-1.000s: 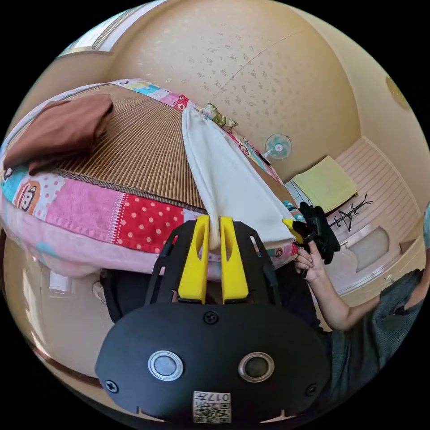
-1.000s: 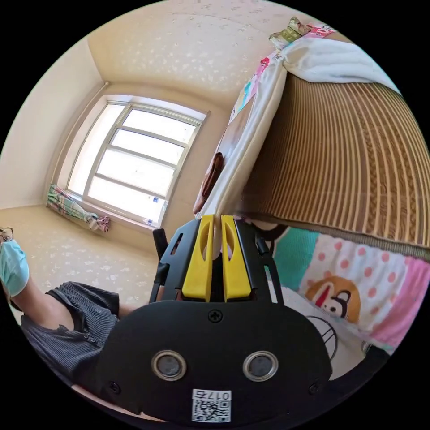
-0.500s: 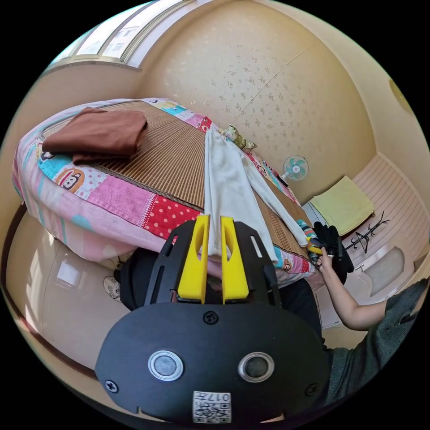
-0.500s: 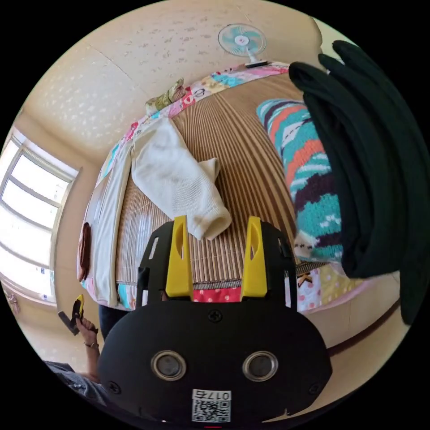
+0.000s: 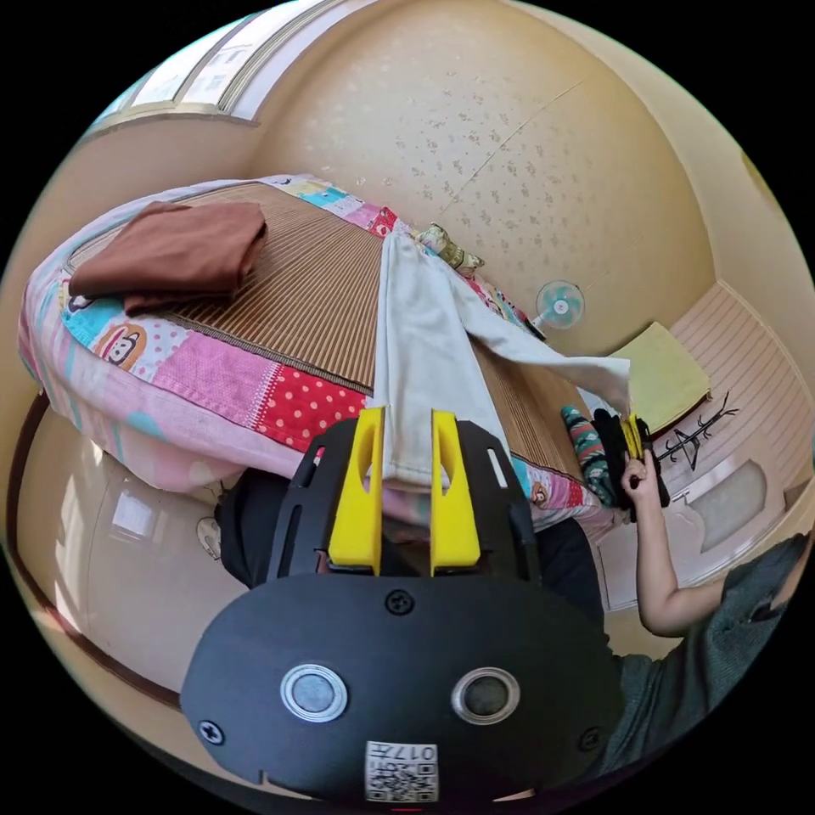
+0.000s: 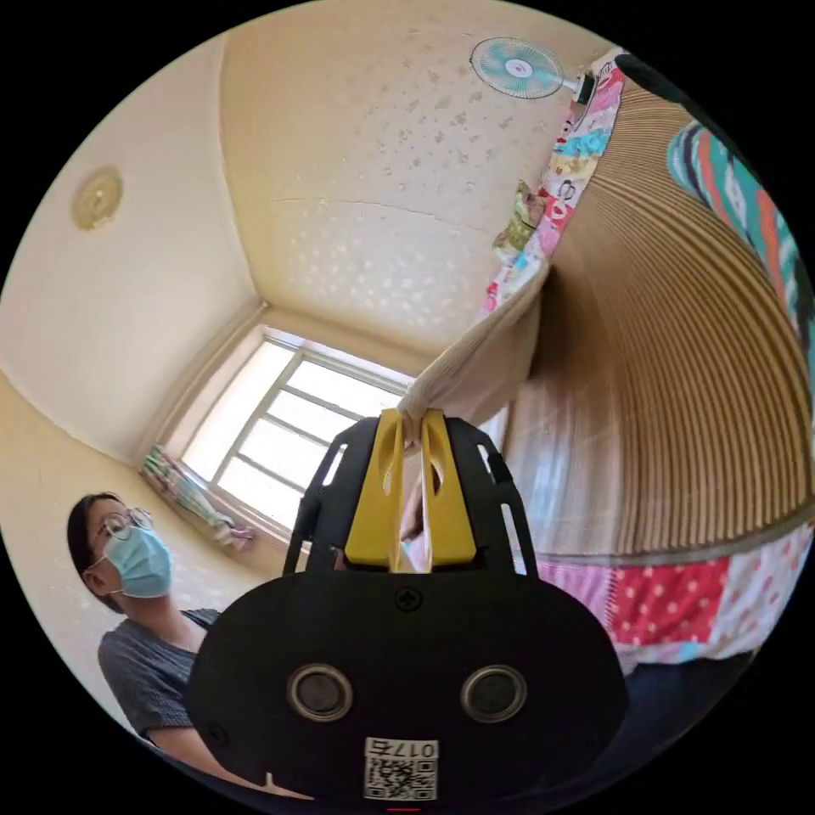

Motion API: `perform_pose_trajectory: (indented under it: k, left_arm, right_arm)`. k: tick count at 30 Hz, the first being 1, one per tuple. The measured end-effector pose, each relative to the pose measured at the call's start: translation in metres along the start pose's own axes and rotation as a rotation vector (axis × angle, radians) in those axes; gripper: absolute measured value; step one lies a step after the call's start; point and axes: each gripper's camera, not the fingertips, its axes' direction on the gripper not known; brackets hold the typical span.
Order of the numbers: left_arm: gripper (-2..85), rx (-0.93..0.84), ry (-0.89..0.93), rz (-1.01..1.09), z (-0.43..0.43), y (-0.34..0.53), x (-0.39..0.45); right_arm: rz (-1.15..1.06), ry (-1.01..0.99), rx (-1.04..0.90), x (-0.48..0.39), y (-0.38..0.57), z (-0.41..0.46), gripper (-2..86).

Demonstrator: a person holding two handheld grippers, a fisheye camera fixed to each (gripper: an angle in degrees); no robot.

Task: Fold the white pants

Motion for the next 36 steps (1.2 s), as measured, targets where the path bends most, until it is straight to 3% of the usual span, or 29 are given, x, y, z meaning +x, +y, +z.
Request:
perform_pose_trajectory:
  k: [2,5,10,16,22,26,29,33,36]
  left_arm:
    - [10.1,-0.011,0.021,0.04,0.009,-0.002,0.01]
    - [11.1,-0.102,0.031,0.124,0.041,-0.011,0.031]
    - [13.4,-0.234,0.02,0.233,0.105,-0.026,0.072]
    - [14.1,-0.385,0.293,0.296,0.19,-0.022,0.145]
    - [13.9,-0.424,0.232,0.398,0.276,-0.001,0.238]
    - [11.5,-0.605,0.169,0.4,0.349,0.015,0.266]
    - [5.2,-0.576,0.154,0.384,0.345,0.024,0.267]
    - [2.1,-0.433,0.287,0.305,0.291,0.036,0.247]
    - [2.5,-0.484,0.253,0.285,0.287,0.047,0.234]
  right_arm:
    - [0.043,0.285,-0.064,0.016,0.022,-0.004,3.1]
    - [0.083,0.487,-0.136,0.044,0.046,-0.002,2.9]
    - [0.094,0.514,-0.098,0.046,0.052,-0.004,2.6]
    - [0.029,0.56,-0.124,0.026,0.052,0.012,2.7]
    - [0.091,0.423,-0.054,0.027,0.056,0.015,2.9]
    - [0.091,0.444,-0.042,0.022,0.058,0.015,3.0]
    - [0.098,0.441,-0.023,0.023,0.059,0.006,2.9]
    - [0.087,0.373,-0.024,0.022,0.067,-0.005,2.9]
    - [0.096,0.381,-0.073,0.032,0.084,-0.002,3.0]
